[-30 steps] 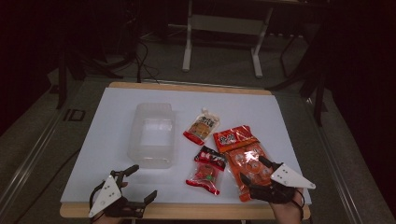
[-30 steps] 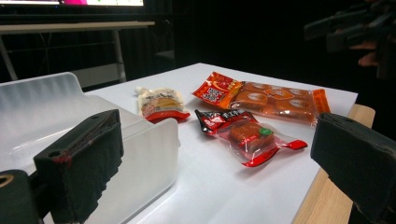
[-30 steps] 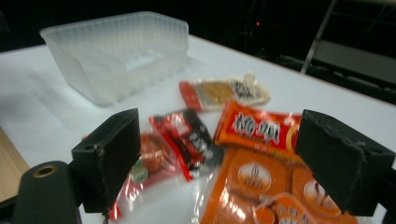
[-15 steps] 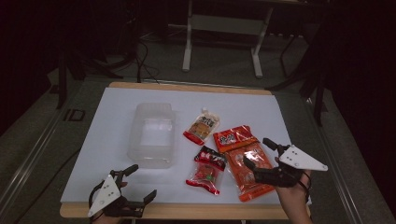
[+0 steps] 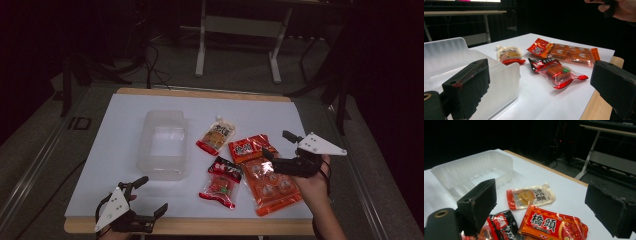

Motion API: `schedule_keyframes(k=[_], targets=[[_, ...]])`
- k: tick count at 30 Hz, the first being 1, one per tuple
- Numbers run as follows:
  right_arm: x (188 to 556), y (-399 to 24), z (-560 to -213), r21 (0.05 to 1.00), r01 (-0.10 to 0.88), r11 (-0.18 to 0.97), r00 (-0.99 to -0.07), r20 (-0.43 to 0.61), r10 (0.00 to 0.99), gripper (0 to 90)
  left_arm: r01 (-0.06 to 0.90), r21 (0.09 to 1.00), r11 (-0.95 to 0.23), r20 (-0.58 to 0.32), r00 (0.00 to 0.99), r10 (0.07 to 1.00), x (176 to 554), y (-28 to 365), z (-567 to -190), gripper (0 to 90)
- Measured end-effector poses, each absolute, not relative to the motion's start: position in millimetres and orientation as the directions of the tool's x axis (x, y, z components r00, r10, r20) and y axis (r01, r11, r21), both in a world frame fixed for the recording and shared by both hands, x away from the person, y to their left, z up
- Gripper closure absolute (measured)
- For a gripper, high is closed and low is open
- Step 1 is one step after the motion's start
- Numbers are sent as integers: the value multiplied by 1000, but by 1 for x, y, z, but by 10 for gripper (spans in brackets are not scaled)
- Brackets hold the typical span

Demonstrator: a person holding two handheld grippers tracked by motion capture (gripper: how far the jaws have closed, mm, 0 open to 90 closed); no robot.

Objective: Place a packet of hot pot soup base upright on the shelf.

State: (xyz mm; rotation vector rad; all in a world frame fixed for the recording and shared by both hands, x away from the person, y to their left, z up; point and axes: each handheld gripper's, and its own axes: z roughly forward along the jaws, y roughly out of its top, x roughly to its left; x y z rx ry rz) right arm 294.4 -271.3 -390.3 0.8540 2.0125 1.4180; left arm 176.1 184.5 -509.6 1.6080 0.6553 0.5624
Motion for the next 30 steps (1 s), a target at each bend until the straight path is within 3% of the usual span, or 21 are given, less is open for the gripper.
schedule_keyframes(k=[19, 30], targets=[[356, -285, -410, 920, 281, 272, -637, -33, 770, 128, 99, 991, -92, -8, 724, 690, 176, 184, -510, 30], [388, -293, -435, 885, 376, 273, -644, 38, 764, 135, 102, 990, -99, -6, 726, 688, 176, 184, -511, 30]])
